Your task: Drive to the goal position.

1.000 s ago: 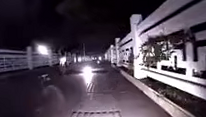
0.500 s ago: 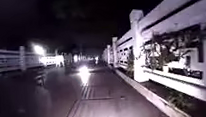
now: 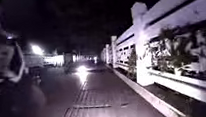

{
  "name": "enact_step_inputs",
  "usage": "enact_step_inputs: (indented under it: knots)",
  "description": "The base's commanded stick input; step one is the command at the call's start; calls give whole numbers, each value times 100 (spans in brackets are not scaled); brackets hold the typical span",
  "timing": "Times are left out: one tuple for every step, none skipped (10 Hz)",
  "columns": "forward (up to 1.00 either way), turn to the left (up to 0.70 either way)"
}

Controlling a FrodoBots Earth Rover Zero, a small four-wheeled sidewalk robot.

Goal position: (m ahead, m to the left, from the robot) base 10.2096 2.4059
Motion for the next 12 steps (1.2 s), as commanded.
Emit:
enact_step_inputs:
  knots:
    - [45, 0]
    - [45, 0]
    - [45, 0]
    - [45, 0]
    - [45, 0]
    - [45, 0]
    - [45, 0]
    - [45, 0]
    - [45, 0]
    - [45, 14]
    - [45, 27]
    - [45, 27]
